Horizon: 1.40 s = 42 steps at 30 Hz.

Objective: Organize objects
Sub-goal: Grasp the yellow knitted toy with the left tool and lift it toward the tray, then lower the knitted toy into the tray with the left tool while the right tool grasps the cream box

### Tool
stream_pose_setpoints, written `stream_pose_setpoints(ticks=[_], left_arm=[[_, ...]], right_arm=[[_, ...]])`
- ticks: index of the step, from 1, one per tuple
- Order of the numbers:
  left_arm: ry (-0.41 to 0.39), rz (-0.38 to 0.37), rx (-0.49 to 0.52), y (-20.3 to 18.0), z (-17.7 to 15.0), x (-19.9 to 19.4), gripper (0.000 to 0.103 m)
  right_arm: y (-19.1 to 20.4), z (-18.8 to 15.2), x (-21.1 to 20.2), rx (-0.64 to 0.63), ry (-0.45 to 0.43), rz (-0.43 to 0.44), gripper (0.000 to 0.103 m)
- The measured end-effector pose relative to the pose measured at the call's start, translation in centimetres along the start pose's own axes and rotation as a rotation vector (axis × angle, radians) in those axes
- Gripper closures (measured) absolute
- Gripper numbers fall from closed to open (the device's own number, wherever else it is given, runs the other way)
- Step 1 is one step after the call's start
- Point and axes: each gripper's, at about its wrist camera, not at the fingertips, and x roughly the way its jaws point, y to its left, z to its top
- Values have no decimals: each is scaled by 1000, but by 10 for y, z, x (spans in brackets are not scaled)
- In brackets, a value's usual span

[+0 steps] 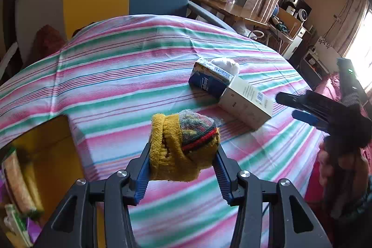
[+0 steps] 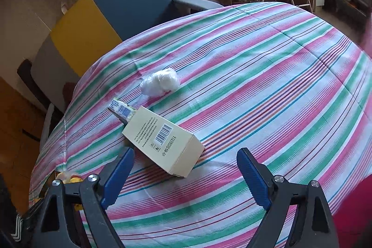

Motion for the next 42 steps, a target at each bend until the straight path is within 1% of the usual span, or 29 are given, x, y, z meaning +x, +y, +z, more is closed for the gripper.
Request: stream_pose_setpoints(ticks=[5, 7, 8, 10, 11, 13, 16, 19, 22, 23, 24, 25, 26, 28, 31, 35, 36, 39, 42], left_arm=[[-37, -10, -9, 8, -25, -38, 53], [-50, -12, -12, 13, -33, -51, 53], [-59, -10, -13, 16, -38, -58, 53], [-67, -11, -22, 22, -45, -68, 53], [-72, -13, -31, 26, -49, -73, 53], [-83, -9, -49, 34, -55, -82, 53], [-95, -5, -79, 45, -64, -94, 53], [-99, 4, -106, 55, -73, -104, 53], [-104, 15, -129, 67, -81, -113, 53], [-108, 19, -138, 71, -84, -117, 53], [-114, 22, -148, 75, -88, -121, 53], [-120, 23, -160, 78, -91, -125, 53], [-128, 24, -182, 85, -95, -131, 53], [-141, 35, -213, 97, -102, -140, 53], [-163, 84, -274, 124, -117, -160, 53], [-197, 174, -372, 165, -143, -191, 53], [-207, 200, -397, 175, -151, -200, 53], [-234, 254, -462, 196, -174, -221, 53], [-239, 256, -492, 202, -192, -228, 53]], right_arm=[[9, -3, 3, -56, 14, -21, 12], [18, -2, 4, -102, 34, -35, 12], [26, 0, 4, -142, 40, -44, 12], [48, 4, 4, -296, 50, -77, 12], [60, 6, 5, -381, 42, -109, 12], [73, 11, 13, -478, 54, -147, 12], [83, 17, 34, -552, 121, -174, 11], [89, 19, 58, -608, 174, -219, 10], [89, 18, 76, -619, 214, -231, 10], [89, 17, 81, -621, 226, -232, 16], [88, 14, 83, -620, 233, -238, 24], [87, 12, 83, -615, 233, -247, 42], [87, 8, 80, -604, 230, -230, 53], [90, -2, 71, -589, 229, -192, 53], [93, -29, 58, -608, 247, -141, 53], [96, -61, 40, -576, 279, -42, 53], [98, -68, 37, -584, 273, -35, 53], [102, -81, 34, -612, 257, -52, 53], [104, -84, 34, -622, 246, -63, 53]])
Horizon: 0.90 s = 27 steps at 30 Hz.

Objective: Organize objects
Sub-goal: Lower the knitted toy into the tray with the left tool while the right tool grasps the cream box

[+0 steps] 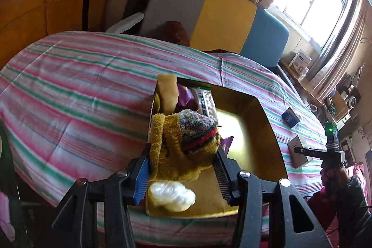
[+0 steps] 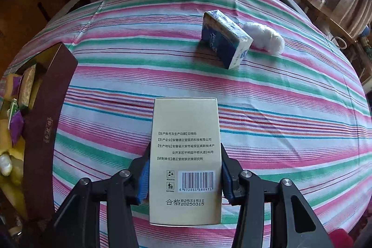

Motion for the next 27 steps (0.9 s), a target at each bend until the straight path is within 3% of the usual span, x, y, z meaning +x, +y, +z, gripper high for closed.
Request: stream_pose_setpoints(ticks=[10, 18, 24, 27], left_arm=[[130, -80, 68, -43, -14, 54, 53], [216, 36, 117, -50, -25, 104, 47], [215, 9, 140, -49, -35, 101, 34], [199, -2, 140, -47, -34, 96, 32]], right_arm=[[2, 3, 3, 15, -12, -22, 53], [4, 3, 6, 5, -10, -30, 53], [3, 1, 5, 8, -12, -26, 53], [2, 1, 5, 11, -12, -23, 53]])
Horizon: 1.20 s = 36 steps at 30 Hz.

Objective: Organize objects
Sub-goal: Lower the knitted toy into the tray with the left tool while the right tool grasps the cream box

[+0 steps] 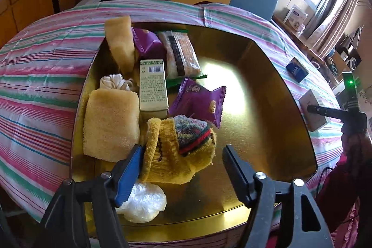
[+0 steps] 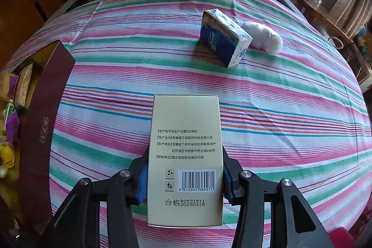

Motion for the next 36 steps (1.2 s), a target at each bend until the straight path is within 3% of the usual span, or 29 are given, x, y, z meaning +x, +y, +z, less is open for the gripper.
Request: stream_pose_setpoints(ticks=[3, 10, 15, 26, 36], left_arm=[[-32, 17, 13, -4, 1, -11, 32], [-154, 157, 29, -8, 3, -51, 32], [-193, 227, 12, -3, 3, -66, 32], [-219, 250, -10, 8, 1, -77, 32], [-222, 254, -23, 14, -2, -77, 32]], right_arm=[[0, 0, 0, 1, 0, 0, 53], [0, 0, 0, -7, -3, -6, 53], [0, 1, 0, -11, -6, -10, 53], [2, 1, -5, 16, 5, -31, 53], [41, 11, -67, 3, -119, 32, 53]])
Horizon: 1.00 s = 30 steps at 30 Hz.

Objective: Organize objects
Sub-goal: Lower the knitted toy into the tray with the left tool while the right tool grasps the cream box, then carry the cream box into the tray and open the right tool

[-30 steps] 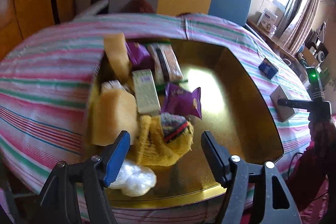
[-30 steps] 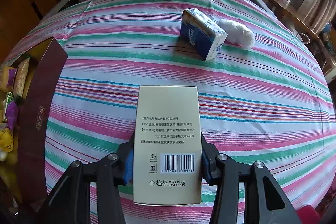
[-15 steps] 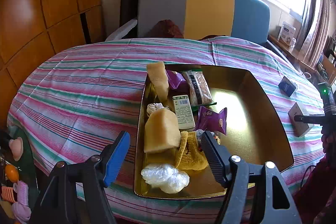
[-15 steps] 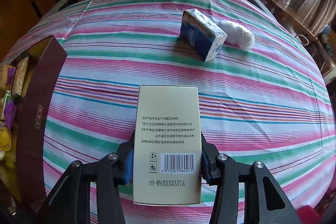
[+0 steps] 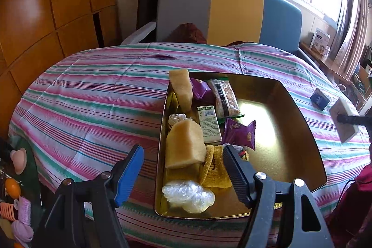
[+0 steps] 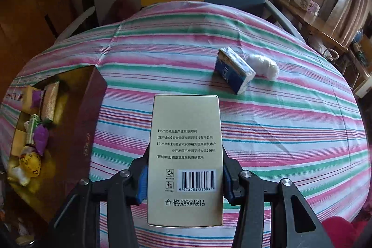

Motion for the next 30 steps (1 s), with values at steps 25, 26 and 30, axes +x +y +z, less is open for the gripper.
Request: stream_pose_setpoints(ticks=[25, 26, 30], left_arm=[[49, -35, -127, 36, -8, 11, 33], [48, -39, -130, 38, -9, 11, 33], [31, -33, -129, 40, -9, 9, 33]], right_arm=[[216, -28, 3, -267, 89, 209, 53], [220, -30, 8, -272, 99, 182, 53], [227, -43, 28, -269, 156, 123, 53]])
